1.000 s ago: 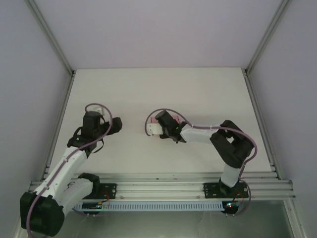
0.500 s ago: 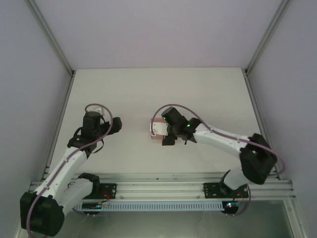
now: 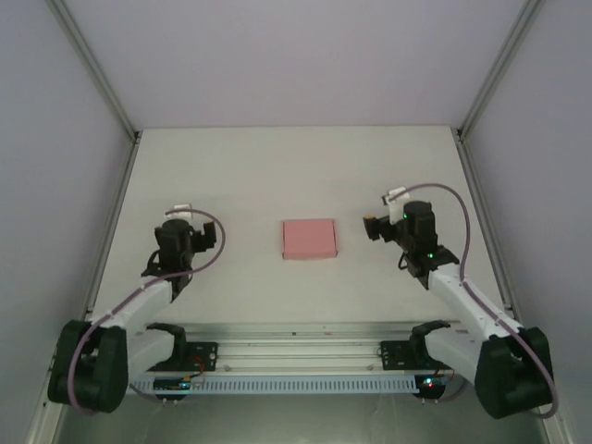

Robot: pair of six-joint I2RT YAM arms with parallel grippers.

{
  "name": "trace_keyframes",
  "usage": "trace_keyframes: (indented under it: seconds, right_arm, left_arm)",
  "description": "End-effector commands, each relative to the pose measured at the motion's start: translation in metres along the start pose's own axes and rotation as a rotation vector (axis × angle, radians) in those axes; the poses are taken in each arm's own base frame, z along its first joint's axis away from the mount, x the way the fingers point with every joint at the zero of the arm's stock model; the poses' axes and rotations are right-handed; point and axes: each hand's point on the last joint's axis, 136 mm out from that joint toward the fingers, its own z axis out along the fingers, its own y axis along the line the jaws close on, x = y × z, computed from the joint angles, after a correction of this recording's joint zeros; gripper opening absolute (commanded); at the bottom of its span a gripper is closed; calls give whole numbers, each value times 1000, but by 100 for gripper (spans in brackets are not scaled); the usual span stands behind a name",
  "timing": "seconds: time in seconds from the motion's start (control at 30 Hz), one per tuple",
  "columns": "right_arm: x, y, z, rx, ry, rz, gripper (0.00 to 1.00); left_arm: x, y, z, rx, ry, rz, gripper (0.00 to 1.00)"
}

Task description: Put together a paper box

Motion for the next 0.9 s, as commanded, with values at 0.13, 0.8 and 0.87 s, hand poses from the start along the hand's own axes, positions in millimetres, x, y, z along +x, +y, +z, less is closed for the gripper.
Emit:
trace_keyframes:
  seconds: [0.13, 0.8, 0.87]
  right_arm:
    - [14, -32, 25, 70, -192, 144, 99]
    - [43, -63, 74, 120, -111, 261, 99]
    - [43, -63, 74, 118, -109, 262, 98]
  left_arm:
    - [-36, 14, 26, 16, -209, -35, 100]
    - [-24, 10, 67, 130, -154, 3, 100]
    - [-23, 10, 67, 132, -155, 4, 100]
